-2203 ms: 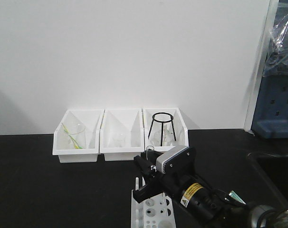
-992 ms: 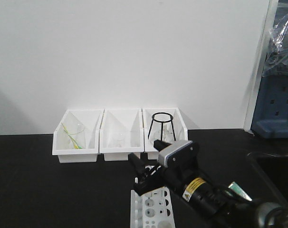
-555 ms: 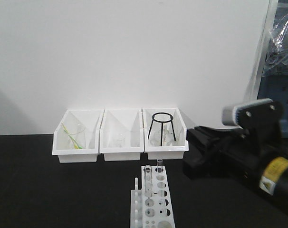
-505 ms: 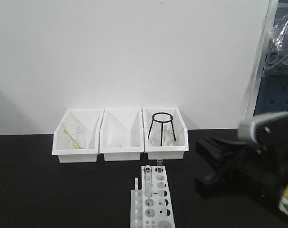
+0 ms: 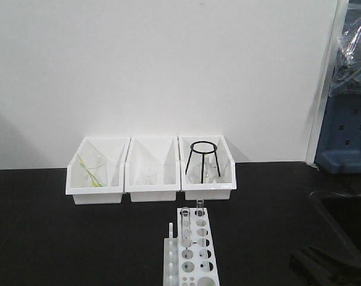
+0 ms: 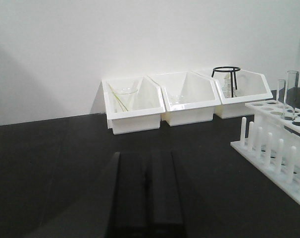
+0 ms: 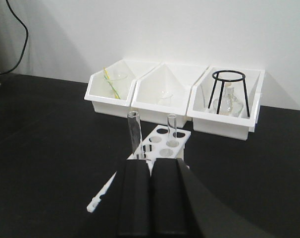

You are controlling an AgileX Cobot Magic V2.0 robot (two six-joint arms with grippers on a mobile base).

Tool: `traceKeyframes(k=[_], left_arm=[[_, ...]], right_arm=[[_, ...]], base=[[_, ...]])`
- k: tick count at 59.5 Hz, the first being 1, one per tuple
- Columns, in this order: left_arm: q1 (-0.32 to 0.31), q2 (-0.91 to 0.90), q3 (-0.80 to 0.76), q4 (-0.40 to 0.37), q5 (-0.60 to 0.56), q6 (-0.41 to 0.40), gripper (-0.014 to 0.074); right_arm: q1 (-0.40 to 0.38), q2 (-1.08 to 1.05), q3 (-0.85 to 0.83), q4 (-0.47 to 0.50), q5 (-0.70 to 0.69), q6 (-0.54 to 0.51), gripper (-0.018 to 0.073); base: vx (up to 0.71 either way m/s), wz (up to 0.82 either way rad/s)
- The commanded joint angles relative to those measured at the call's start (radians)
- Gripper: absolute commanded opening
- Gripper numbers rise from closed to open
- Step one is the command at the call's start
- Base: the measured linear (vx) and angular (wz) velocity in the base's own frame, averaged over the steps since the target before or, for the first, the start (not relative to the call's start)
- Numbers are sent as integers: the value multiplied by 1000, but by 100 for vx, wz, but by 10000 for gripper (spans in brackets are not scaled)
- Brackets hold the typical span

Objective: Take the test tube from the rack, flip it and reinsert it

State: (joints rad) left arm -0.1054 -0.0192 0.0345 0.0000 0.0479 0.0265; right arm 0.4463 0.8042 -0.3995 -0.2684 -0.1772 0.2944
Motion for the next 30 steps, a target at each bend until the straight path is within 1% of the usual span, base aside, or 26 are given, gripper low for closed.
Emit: traceKeyframes(k=[1, 8, 13, 19, 22, 24, 30], left_arm=[[0, -8, -6, 0, -81, -2, -6], [0, -8, -6, 0, -81, -2, -6], [0, -8, -6, 0, -81, -2, -6], [0, -8, -6, 0, -81, -2, -6], [0, -8, -6, 0, -81, -2, -6], [0, -8, -6, 0, -81, -2, -6], [0, -8, -6, 0, -81, -2, -6]], right_arm=[[-3, -10, -21, 2, -69, -6, -11], [-3, -10, -21, -1, -61, -7, -11], [-3, -24, -21, -1, -21, -22, -11], [-22, -111, -7, 15, 103, -41, -11], [-59, -169, 27, 43, 135, -41, -11], [-97, -216, 61, 60, 138, -43, -11], [-248, -355, 189, 70, 125, -57, -11]], base=[[0, 0], [0, 0], [0, 0], [0, 0], [0, 0], [0, 0], [0, 0]])
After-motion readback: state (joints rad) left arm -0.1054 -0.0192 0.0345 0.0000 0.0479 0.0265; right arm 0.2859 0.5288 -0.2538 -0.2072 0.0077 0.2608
